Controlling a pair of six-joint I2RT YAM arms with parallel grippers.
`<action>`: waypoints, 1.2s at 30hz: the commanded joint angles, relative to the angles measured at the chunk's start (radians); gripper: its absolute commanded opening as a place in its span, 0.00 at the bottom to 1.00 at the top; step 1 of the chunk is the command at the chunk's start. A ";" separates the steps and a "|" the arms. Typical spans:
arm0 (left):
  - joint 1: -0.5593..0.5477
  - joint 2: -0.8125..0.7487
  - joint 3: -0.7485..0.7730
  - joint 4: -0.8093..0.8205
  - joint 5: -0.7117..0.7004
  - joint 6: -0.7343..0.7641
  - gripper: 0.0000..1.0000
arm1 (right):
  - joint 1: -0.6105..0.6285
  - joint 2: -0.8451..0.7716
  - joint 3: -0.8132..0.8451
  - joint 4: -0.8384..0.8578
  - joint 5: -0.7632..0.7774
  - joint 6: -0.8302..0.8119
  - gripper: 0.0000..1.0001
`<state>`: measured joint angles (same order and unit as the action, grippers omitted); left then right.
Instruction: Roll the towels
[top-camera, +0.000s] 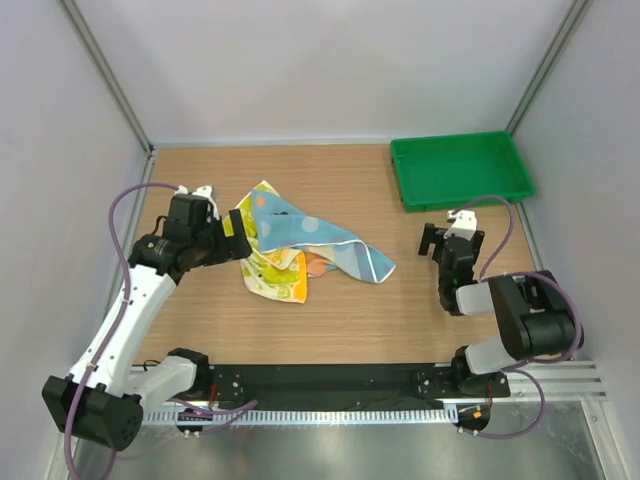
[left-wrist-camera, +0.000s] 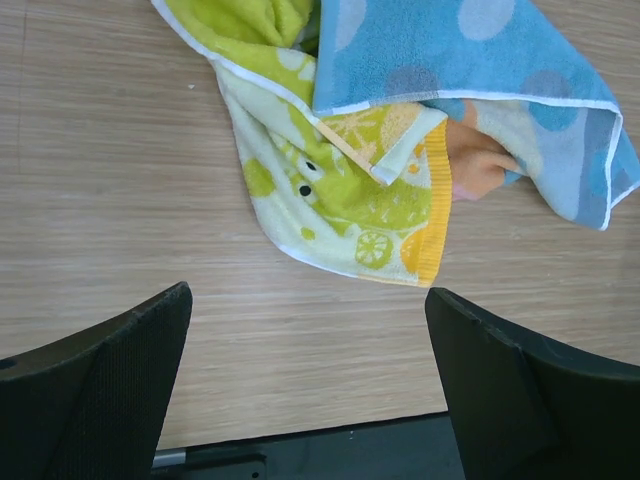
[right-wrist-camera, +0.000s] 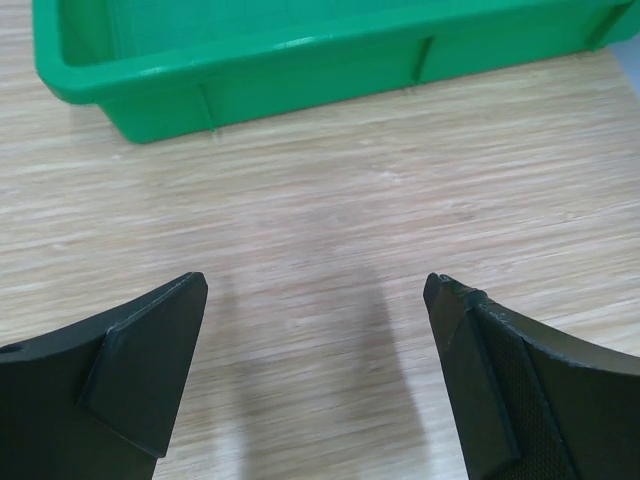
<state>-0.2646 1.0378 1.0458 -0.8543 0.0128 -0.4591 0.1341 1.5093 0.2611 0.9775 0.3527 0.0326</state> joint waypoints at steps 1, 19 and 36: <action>-0.008 0.002 0.056 -0.003 -0.034 0.020 1.00 | 0.030 -0.184 0.101 -0.167 0.095 0.006 1.00; -0.064 0.163 0.114 -0.008 -0.108 -0.131 1.00 | 0.568 -0.420 0.778 -1.314 -0.162 0.237 1.00; -0.341 0.439 0.079 0.100 -0.190 -0.282 0.89 | 0.556 0.228 1.132 -1.625 -0.090 0.339 0.99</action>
<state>-0.5056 1.4528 1.1099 -0.7940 -0.1219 -0.6979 0.6979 1.7203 1.3136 -0.5552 0.1974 0.3656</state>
